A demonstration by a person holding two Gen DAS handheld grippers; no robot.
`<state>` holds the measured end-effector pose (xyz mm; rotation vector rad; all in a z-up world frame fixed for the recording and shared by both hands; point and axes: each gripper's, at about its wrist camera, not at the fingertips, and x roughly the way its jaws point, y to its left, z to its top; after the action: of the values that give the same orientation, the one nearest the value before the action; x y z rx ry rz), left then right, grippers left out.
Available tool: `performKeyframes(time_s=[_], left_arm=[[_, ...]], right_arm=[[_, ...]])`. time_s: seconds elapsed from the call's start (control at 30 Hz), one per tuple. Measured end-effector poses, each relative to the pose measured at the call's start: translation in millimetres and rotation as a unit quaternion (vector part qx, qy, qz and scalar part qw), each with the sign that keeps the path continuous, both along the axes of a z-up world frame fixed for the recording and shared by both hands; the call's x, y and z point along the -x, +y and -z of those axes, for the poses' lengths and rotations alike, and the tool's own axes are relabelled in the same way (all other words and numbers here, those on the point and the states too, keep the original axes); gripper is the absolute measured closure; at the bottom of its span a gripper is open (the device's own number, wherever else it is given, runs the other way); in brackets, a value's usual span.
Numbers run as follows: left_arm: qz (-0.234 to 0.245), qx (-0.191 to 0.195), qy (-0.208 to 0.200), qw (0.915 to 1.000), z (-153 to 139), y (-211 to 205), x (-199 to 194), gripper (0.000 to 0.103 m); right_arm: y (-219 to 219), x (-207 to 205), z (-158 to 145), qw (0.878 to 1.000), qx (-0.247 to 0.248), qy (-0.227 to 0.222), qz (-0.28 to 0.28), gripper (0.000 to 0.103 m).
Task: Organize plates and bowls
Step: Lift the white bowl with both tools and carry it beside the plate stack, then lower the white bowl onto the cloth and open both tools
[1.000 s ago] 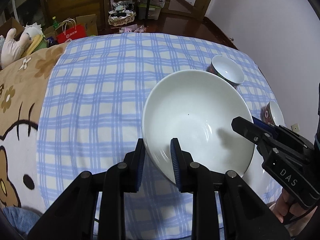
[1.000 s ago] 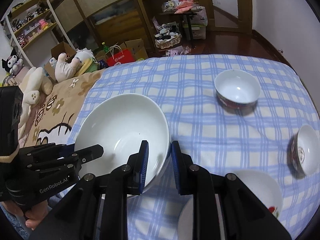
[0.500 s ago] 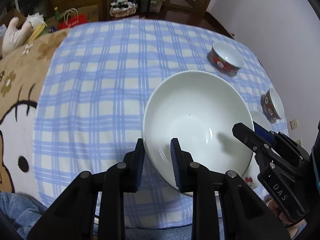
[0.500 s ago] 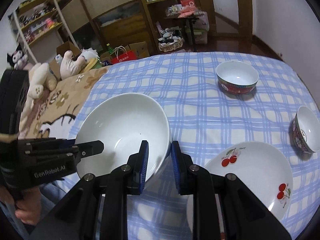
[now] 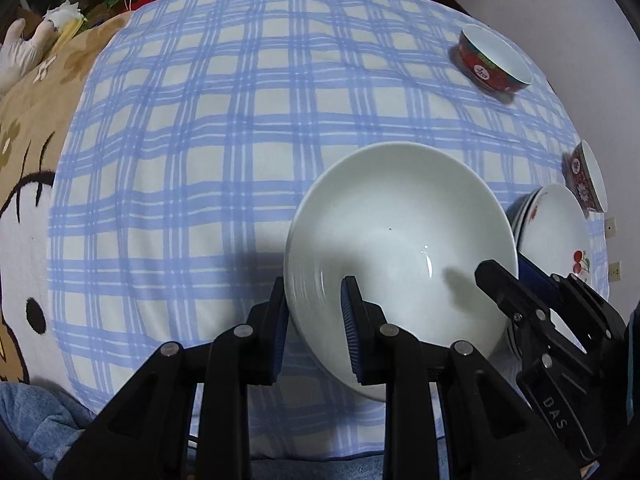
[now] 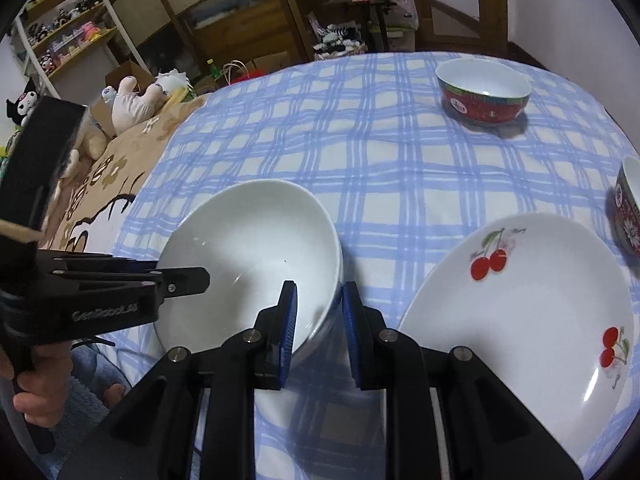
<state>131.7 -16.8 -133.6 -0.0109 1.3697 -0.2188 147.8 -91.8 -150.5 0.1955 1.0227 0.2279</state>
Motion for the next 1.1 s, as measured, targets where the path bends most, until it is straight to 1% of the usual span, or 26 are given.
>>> performKeyframes(time_s=[0.1, 0.17, 0.37, 0.47, 0.57, 0.63, 0.67, 0.7, 0.73, 0.77, 0.8, 0.83, 0.87, 0.93, 0.97, 1.0, 1.03, 1.1], left_arm=[[0.0, 0.011, 0.002, 0.9999, -2, 2, 0, 0.078], [0.0, 0.015, 0.003, 0.9999, -3, 2, 0, 0.078], [-0.01, 0.006, 0.01, 0.9999, 1, 3, -1, 0.078], [-0.014, 0.001, -0.003, 0.9999, -4, 5, 3, 0.077], [-0.015, 0.001, -0.023, 0.9996, -16, 7, 8, 0.076], [-0.015, 0.004, -0.038, 0.9992, -23, 8, 10, 0.073], [-0.015, 0.003, -0.046, 0.9988, -28, 8, 11, 0.069], [-0.015, 0.002, -0.058, 0.9982, -33, 7, 12, 0.066], [-0.011, -0.001, -0.073, 0.9972, -39, 6, 14, 0.064], [-0.006, -0.004, -0.085, 0.9963, -44, 4, 16, 0.057], [0.002, -0.005, -0.105, 0.9945, -53, 1, 18, 0.051], [0.008, -0.003, -0.116, 0.9932, -58, -2, 19, 0.048], [0.014, 0.0, -0.127, 0.9917, -64, -3, 21, 0.044], [0.03, 0.01, -0.149, 0.9884, -77, -12, 23, 0.036], [0.036, 0.014, -0.155, 0.9871, -81, -16, 24, 0.027], [0.041, 0.019, -0.165, 0.9853, -87, -21, 24, 0.021], [0.045, 0.023, -0.171, 0.984, -91, -25, 24, 0.02], [0.051, 0.029, -0.18, 0.9818, -99, -33, 21, 0.017]], right_arm=[[1, -1, 1, 1.0, 0.006, 0.004, -0.002, 0.079], [-1, -2, 3, 1.0, 0.006, 0.014, 0.004, 0.079], [-7, 0, 5, 1.0, -0.001, 0.015, 0.02, 0.079], [-14, 4, -4, 0.999, -0.004, 0.002, 0.041, 0.079], [-23, 9, -16, 0.999, -0.014, -0.012, 0.051, 0.079], [-31, 13, -25, 0.998, -0.015, -0.019, 0.063, 0.079], [-35, 15, -29, 0.997, -0.016, -0.024, 0.07, 0.078], [-40, 17, -34, 0.997, -0.018, -0.027, 0.076, 0.074], [-46, 19, -39, 0.996, -0.02, -0.032, 0.085, 0.066], [-51, 21, -44, 0.995, -0.02, -0.037, 0.092, 0.06], [-57, 23, -49, 0.994, -0.018, -0.043, 0.097, 0.05], [-60, 23, -53, 0.994, -0.016, -0.047, 0.099, 0.042], [-65, 24, -59, 0.993, -0.01, -0.051, 0.104, 0.039], [-75, 26, -68, 0.992, 0.0, -0.058, 0.113, 0.024], [-80, 27, -72, 0.991, 0.002, -0.062, 0.115, 0.02], [-85, 28, -77, 0.99, 0.006, -0.068, 0.12, 0.012], [-90, 28, -81, 0.99, 0.01, -0.072, 0.125, 0.006], [-99, 29, -87, 0.988, 0.019, -0.08, 0.132, 0.0]])
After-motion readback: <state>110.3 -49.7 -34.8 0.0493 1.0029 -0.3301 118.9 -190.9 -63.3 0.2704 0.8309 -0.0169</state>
